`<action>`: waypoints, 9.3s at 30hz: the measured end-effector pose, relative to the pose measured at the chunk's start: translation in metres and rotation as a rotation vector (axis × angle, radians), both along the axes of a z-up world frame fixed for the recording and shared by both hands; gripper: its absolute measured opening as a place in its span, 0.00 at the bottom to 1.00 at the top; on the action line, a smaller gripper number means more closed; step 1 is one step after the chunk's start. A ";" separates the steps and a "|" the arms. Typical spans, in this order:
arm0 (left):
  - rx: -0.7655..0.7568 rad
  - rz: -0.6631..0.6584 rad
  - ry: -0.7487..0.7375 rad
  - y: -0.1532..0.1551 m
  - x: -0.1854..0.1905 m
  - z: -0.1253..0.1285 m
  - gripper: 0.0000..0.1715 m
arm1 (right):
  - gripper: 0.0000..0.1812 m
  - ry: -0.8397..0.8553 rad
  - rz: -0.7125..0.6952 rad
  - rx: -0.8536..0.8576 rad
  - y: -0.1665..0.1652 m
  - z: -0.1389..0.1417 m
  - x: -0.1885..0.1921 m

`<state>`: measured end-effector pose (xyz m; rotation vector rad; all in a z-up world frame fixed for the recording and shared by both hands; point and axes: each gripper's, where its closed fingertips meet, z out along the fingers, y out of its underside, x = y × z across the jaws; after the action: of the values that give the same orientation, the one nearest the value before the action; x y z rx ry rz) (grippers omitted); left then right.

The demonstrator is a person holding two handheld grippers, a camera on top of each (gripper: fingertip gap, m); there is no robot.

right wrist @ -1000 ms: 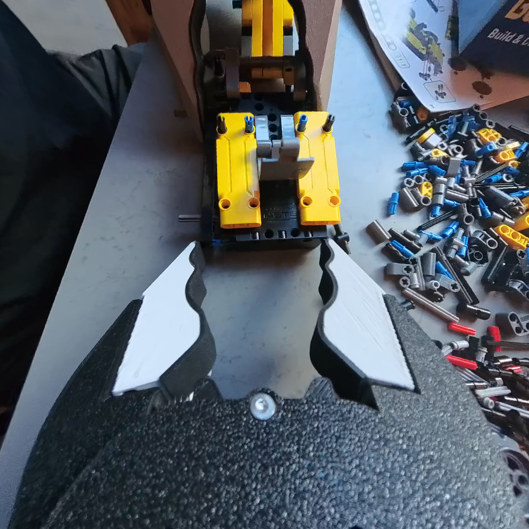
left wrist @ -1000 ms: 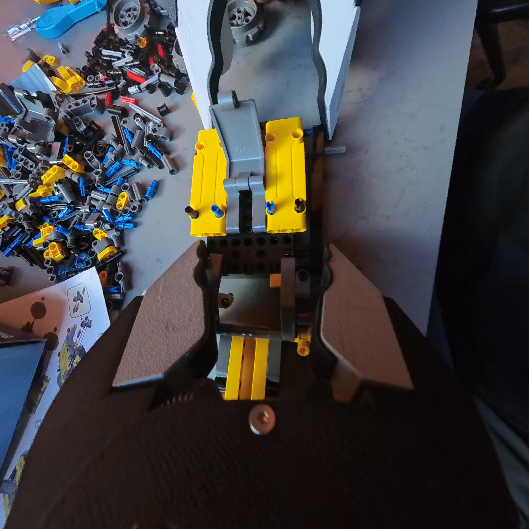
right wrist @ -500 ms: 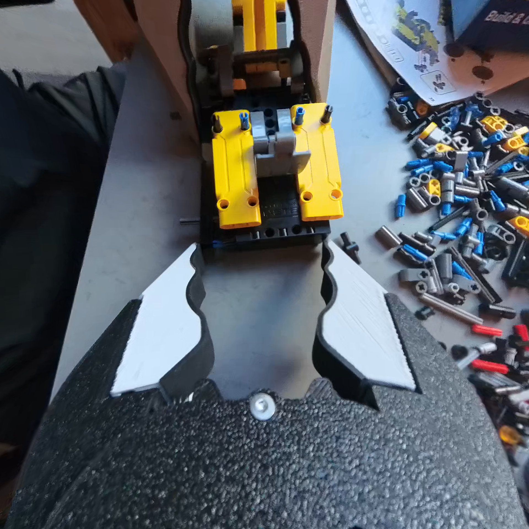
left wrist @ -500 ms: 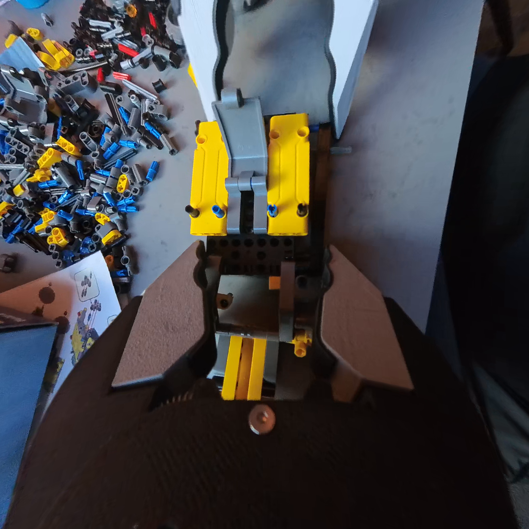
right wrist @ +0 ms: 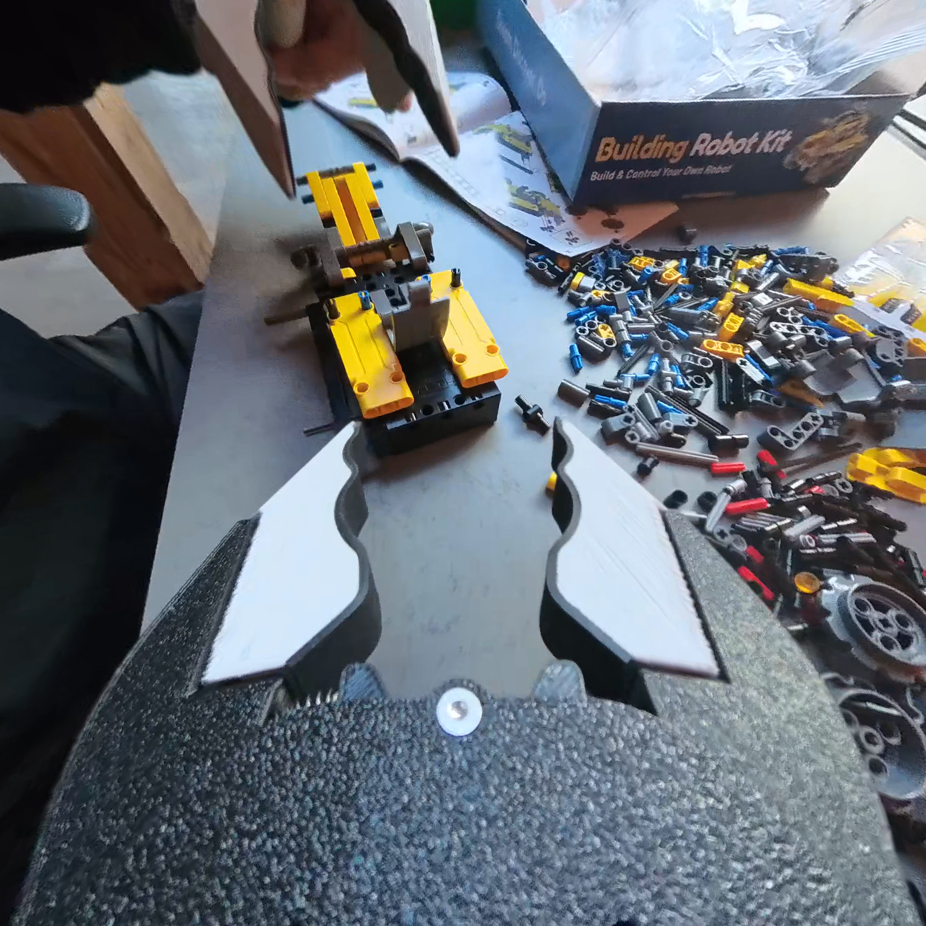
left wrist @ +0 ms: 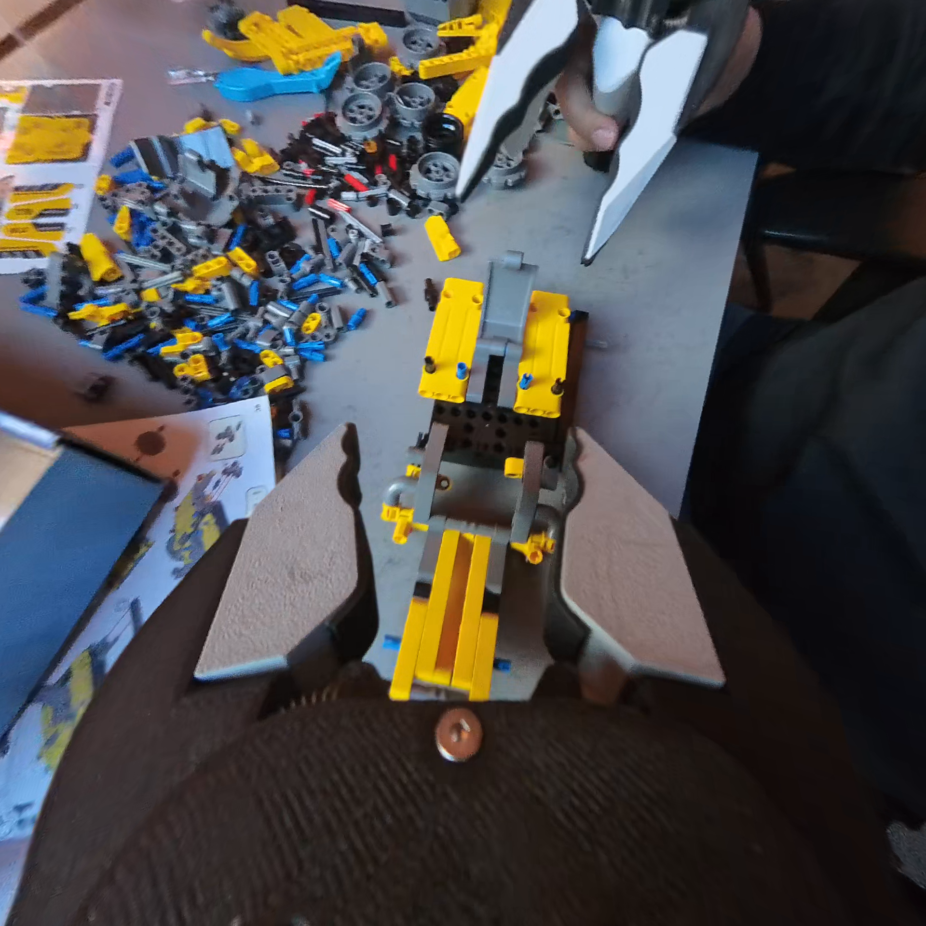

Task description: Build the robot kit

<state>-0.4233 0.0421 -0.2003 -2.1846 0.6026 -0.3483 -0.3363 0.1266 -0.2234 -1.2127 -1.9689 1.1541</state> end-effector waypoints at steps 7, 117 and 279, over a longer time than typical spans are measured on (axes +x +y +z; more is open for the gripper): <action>0.031 0.059 0.069 -0.013 -0.013 0.011 0.44 | 0.37 0.009 -0.112 0.011 0.004 0.004 0.014; 0.447 0.472 0.072 -0.093 -0.077 0.011 0.37 | 0.51 -0.630 0.226 -0.733 -0.050 -0.004 -0.016; -0.078 -0.419 0.623 -0.027 -0.001 -0.053 0.55 | 0.54 -0.277 -0.164 0.061 -0.114 -0.041 -0.032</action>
<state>-0.4239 0.0153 -0.2533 -2.2232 1.4169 0.1142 -0.3684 0.0127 -0.2645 -1.5378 -2.0385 0.8756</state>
